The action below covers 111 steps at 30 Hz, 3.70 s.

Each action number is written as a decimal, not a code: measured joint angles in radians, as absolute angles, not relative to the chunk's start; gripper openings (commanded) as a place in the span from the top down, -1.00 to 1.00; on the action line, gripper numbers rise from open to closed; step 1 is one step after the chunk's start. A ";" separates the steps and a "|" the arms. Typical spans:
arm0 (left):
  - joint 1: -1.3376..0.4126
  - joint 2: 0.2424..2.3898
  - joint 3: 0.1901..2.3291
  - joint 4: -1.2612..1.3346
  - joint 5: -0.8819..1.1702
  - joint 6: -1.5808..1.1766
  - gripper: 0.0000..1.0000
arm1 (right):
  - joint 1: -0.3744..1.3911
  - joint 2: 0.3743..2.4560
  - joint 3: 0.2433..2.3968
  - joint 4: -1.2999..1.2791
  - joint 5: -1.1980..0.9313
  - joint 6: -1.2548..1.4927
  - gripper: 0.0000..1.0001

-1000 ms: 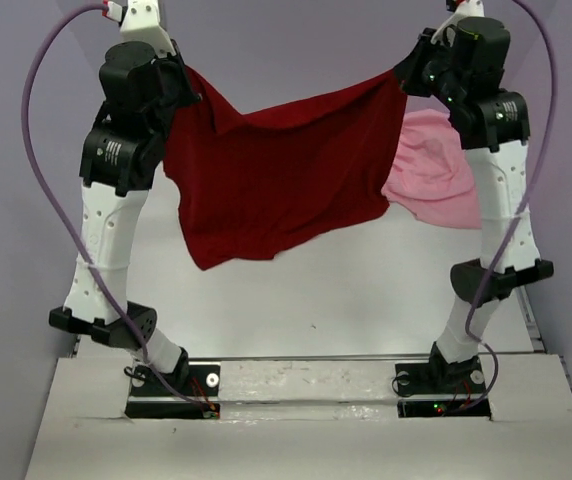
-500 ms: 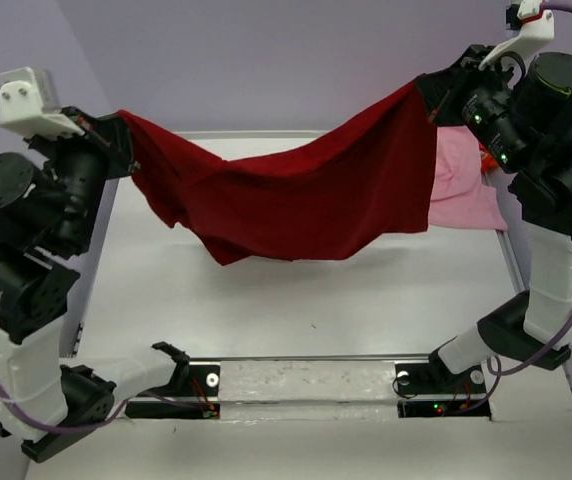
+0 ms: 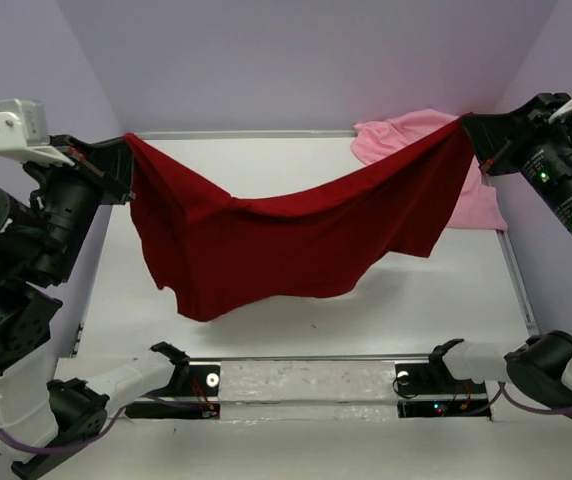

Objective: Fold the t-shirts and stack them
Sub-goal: Flatten the tshirt out

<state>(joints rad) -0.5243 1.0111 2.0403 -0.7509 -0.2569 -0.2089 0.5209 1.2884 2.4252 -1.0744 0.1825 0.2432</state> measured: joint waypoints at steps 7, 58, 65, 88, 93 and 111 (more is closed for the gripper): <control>-0.529 1.056 2.035 -0.794 -0.253 -0.206 1.00 | 0.521 1.275 2.339 -1.062 0.176 0.243 1.00; -0.694 1.010 1.996 -0.852 -0.785 -0.127 1.00 | 0.950 1.398 2.347 -0.903 1.125 -0.122 1.00; -0.801 0.959 2.011 -0.876 -0.948 -0.112 1.00 | 0.930 1.340 2.243 -0.874 1.158 -0.129 1.00; -0.656 1.069 1.856 -0.725 -0.928 -0.030 1.00 | 0.472 1.407 2.112 -0.938 0.728 0.093 1.00; -0.567 1.150 1.845 -0.677 -0.820 -0.015 1.00 | 0.470 1.455 2.164 -0.954 0.694 0.113 1.00; -0.302 1.502 1.817 -0.429 -0.582 -0.035 1.00 | 0.310 1.997 2.526 -0.965 0.464 0.175 1.00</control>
<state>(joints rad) -0.3019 1.5021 1.8168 -0.4286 -0.5819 -0.0349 0.3099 1.9972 2.5256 -0.9653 0.4641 0.1753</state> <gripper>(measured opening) 0.026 0.009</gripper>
